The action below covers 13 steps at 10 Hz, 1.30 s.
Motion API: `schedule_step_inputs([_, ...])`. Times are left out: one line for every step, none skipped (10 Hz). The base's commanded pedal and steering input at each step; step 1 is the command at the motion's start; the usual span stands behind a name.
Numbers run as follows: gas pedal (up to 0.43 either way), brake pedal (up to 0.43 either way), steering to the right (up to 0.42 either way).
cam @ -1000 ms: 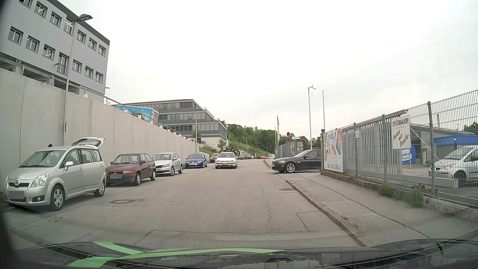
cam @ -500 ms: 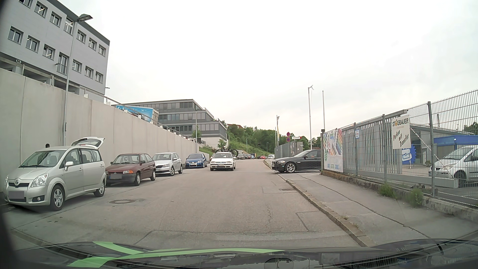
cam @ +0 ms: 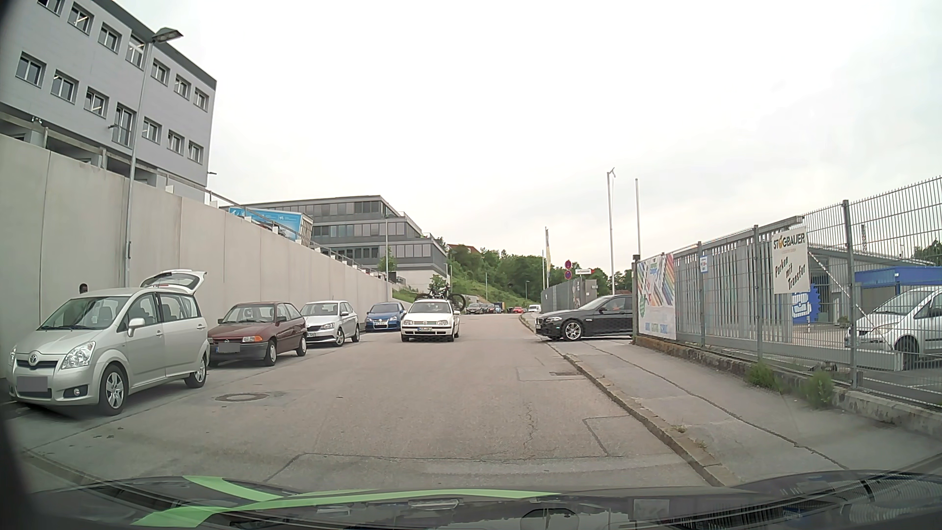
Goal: Follow the waypoints while adhering to traffic rules and regulations
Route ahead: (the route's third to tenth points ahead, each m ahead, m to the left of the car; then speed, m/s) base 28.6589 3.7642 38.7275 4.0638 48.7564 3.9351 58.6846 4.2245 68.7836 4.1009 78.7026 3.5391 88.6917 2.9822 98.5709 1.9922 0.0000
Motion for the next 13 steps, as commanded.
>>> schedule_step_inputs([0.000, 0.128, -0.005])
schedule_step_inputs([0.000, 0.128, -0.004])
schedule_step_inputs([0.000, 0.128, -0.005])
schedule_step_inputs([0.000, 0.122, -0.005])
schedule_step_inputs([0.000, 0.128, -0.004])
schedule_step_inputs([0.000, 0.122, -0.005])
schedule_step_inputs([0.000, 0.128, -0.004])
schedule_step_inputs([0.000, 0.128, -0.005])
schedule_step_inputs([0.000, 0.122, -0.005])
schedule_step_inputs([0.000, 0.128, -0.005])
schedule_step_inputs([0.000, 0.122, -0.004])
schedule_step_inputs([0.000, 0.128, -0.004])
schedule_step_inputs([0.000, 0.122, -0.004])
